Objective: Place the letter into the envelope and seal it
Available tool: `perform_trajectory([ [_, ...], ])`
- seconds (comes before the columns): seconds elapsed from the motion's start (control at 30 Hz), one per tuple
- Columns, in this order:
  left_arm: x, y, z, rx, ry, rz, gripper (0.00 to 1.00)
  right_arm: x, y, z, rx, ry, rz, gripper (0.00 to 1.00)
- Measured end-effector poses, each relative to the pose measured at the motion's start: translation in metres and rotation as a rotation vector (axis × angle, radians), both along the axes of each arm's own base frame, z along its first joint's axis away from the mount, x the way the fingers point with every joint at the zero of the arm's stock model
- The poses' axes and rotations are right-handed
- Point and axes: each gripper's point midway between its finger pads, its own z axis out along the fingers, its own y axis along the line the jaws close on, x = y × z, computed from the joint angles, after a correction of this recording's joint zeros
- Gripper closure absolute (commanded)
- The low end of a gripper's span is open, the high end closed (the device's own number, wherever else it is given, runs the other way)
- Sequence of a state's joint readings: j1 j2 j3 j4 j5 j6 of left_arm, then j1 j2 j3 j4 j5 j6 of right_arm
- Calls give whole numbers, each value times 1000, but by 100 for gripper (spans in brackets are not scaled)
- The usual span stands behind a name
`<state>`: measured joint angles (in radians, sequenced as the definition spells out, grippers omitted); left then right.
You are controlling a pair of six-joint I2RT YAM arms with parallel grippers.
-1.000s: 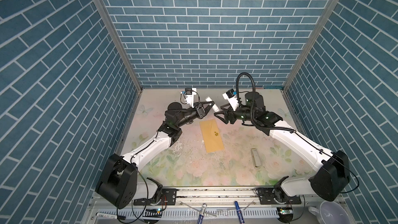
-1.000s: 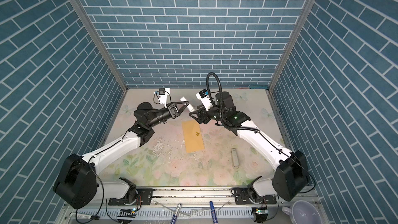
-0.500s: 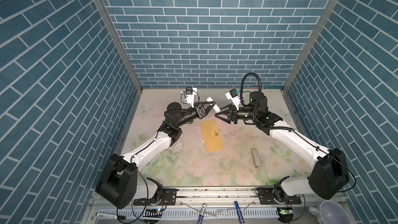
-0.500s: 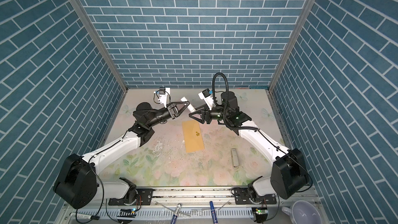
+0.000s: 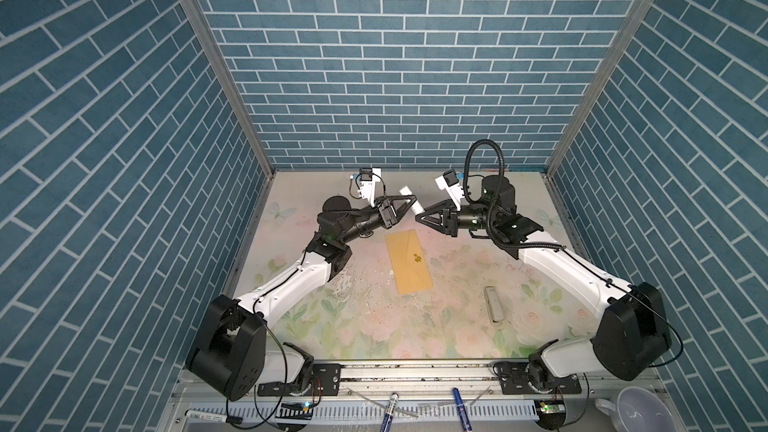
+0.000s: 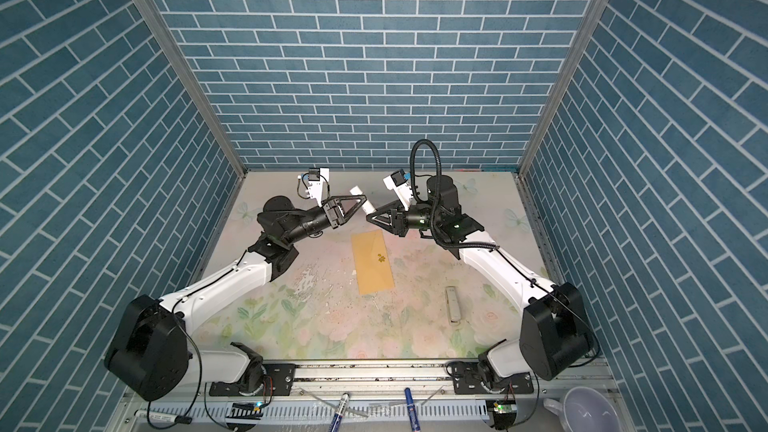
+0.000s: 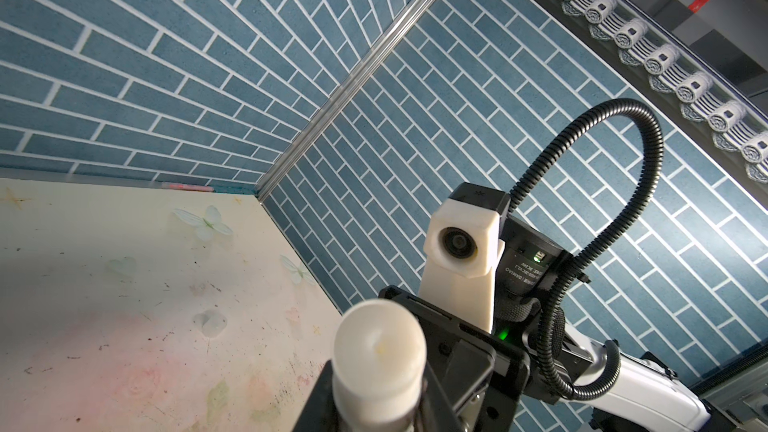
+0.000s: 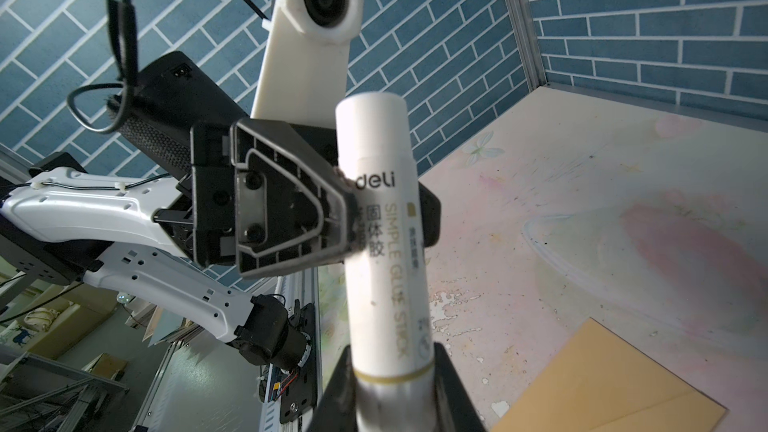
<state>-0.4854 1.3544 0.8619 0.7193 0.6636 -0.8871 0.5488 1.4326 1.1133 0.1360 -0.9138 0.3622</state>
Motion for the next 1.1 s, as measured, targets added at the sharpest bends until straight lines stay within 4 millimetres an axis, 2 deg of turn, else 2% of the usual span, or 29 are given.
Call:
perform_trajectory([
  [0.23, 5, 0, -3, 4, 9, 16, 100, 8, 0, -3, -15, -7, -52, 100],
  [0.4, 11, 1, -14, 33, 47, 40, 100, 14, -1, -15, -117, -46, -188, 100],
  [0.63, 15, 2, -18, 62, 52, 67, 100, 22, 1, -19, -382, -303, -473, 100],
  [0.83, 27, 7, -18, 69, 41, 130, 100, 40, 7, -20, -622, -530, -675, 100],
  [1.1, 41, 12, -37, 109, 87, 193, 100, 58, 10, -40, -903, -729, -837, 100],
])
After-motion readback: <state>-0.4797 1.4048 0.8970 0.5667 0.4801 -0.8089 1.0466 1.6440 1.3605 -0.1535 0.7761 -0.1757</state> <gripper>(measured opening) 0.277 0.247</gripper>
